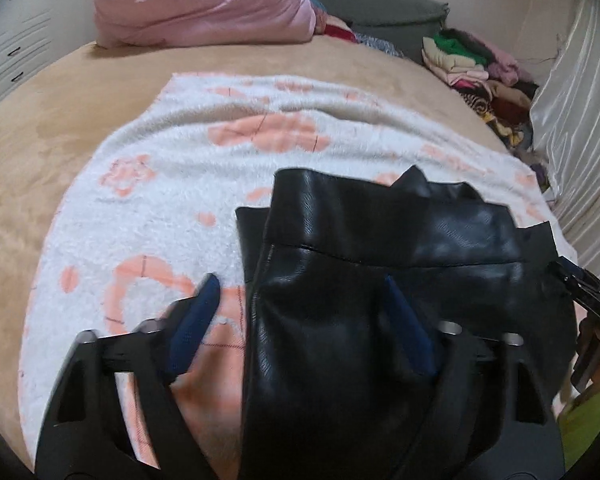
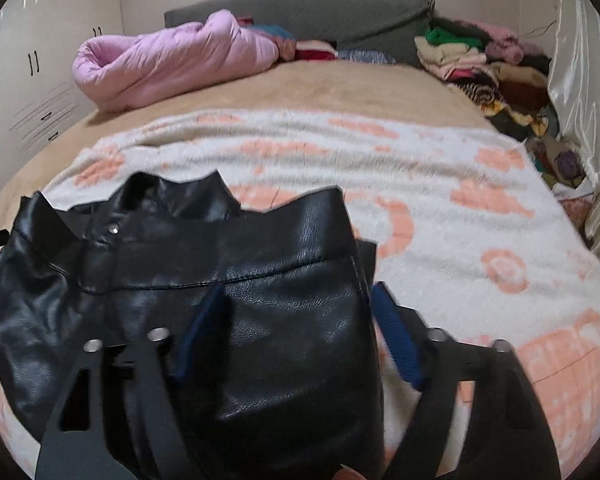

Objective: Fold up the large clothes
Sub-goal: 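Open both tools and release the folded hem onto the jacket, then grasp the jacket edge with the left tool while the right tool grasps too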

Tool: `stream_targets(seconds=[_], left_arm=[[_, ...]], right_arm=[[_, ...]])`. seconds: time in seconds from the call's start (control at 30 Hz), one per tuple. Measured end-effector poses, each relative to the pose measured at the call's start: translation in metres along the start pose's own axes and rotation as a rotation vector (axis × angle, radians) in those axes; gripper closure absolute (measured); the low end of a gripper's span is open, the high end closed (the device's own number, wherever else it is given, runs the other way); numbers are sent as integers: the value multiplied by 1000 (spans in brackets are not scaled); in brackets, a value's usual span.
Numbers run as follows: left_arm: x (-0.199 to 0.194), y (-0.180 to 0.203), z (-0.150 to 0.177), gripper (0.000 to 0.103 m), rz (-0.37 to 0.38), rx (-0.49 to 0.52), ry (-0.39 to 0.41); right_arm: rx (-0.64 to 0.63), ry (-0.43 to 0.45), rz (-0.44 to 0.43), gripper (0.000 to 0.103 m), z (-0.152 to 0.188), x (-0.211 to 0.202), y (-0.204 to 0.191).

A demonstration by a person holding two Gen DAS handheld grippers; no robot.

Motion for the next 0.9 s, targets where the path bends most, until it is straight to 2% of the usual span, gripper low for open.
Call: stream_targets(seconds=[0.03,0.1,0.17,0.37,0.5,0.7,0.9], left_arm=[[5,0,0,71,-11,-2,-15],[4,1,-2,86,-18,0,8],[-5,3,-6,94,-17,8,45],[-49,19,-40,96,50,18,184],[-43,19,-64,97,42,2,211],[12,13,-63,97,-17,-3,137],[38,-4,-45,93,-42,-34,70]], right_arm=[[4,1,21,75,1,1,3],[34,34,13,88,-3,-5,8],[66,83,12,94,-12,-19,13],[139,240,-49,95,-46,-61,20],[188,286,-41,95,-64,-64,31],[154,198,16,95,-56,-17,32],[168,73,27,92,-35,22,36]])
Point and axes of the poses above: each gripper's, at about its wrist camera, not at the fingertips, and x roughly the way its jaws point, y to its right, z to its underside, the point moved 8 cm from there along x, roughly the way its jaws point, and after that the axes turned 1 degree about -x, right-handed, at the moved point
